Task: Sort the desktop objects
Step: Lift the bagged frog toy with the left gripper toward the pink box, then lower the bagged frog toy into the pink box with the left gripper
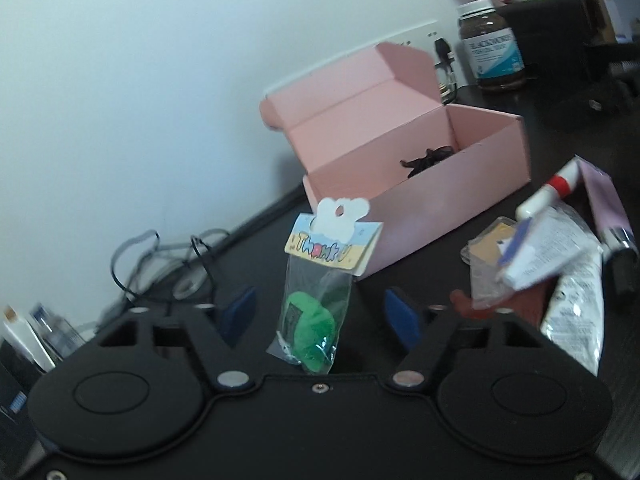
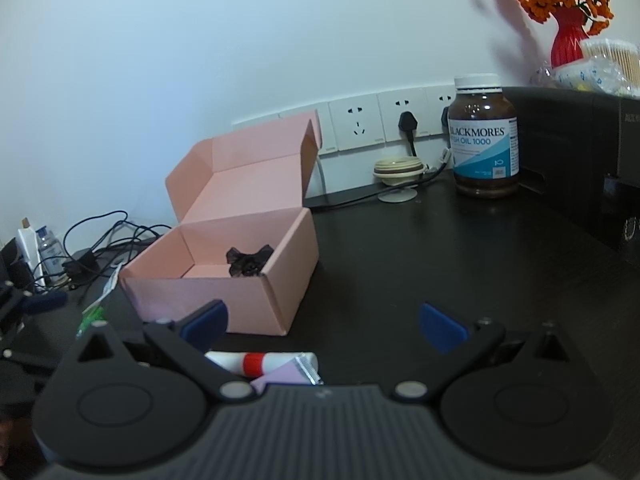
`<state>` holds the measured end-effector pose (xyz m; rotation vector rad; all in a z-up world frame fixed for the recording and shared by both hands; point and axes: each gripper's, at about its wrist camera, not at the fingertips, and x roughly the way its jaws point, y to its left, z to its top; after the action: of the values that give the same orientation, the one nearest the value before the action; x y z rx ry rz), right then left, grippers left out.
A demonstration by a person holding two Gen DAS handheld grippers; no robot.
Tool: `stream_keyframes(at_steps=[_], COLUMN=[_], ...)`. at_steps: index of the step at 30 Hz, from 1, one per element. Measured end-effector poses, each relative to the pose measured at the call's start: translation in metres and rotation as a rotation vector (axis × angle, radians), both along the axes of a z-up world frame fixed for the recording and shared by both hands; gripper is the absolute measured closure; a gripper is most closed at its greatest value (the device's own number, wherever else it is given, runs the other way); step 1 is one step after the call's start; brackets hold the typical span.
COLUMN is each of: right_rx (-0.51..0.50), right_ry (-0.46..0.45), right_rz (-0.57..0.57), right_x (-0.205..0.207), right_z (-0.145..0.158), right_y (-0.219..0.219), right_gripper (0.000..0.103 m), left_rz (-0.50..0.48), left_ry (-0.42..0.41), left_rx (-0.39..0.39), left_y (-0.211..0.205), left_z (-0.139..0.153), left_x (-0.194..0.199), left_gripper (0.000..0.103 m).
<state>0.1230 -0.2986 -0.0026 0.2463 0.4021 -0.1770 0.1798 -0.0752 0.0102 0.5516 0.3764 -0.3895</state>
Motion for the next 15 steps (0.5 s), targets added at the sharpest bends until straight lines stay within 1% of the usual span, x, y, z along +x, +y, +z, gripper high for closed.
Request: stream_keyframes(at_steps=[1,2,3,4,5,6,8,10,15], right_rx=[0.002,0.004,0.005,0.006,0.007,0.007,0.007,0.007,0.006], right_ry=[0.001,0.002,0.003,0.004,0.004,0.003,0.003,0.002,0.006], right_rz=[0.000,0.000,0.001,0.002,0.003,0.003,0.004,0.004,0.003], right_x=[0.000,0.000,0.000,0.001,0.001,0.001,0.001,0.000,0.001], right_z=[0.000,0.000,0.000,0.000,0.000,0.000,0.000,0.000,0.000], right_y=[0.000,-0.001,-0.001,-0.001,-0.001,-0.001,-0.001,-0.001,0.000], right_gripper=[0.001,0.001,0.001,0.001,0.001,0.001,0.001,0.001,0.001], left_rz=[0.009,0.019,0.029,0.038,0.045,0.052,0.071,0.083,0.105], left_ry=[0.017,0.031,0.046,0.067,0.093,0.110,0.109,0.107,0.074], left_rx=[-0.014,-0.025,-0.036,-0.052,-0.072,-0.091,-0.132,-0.163,-0.203], left_y=[0.002,0.004,0.007,0.010,0.013,0.016,0.023,0.029,0.036], left_z=[0.000,0.000,0.000,0.000,0.000,0.001,0.004,0.008,0.016], left_x=[0.005,0.010,0.014,0.018,0.023,0.027,0.028,0.028,0.023], left_gripper=[0.036,0.039,0.051,0.057,0.068,0.072,0.079,0.081,0.082])
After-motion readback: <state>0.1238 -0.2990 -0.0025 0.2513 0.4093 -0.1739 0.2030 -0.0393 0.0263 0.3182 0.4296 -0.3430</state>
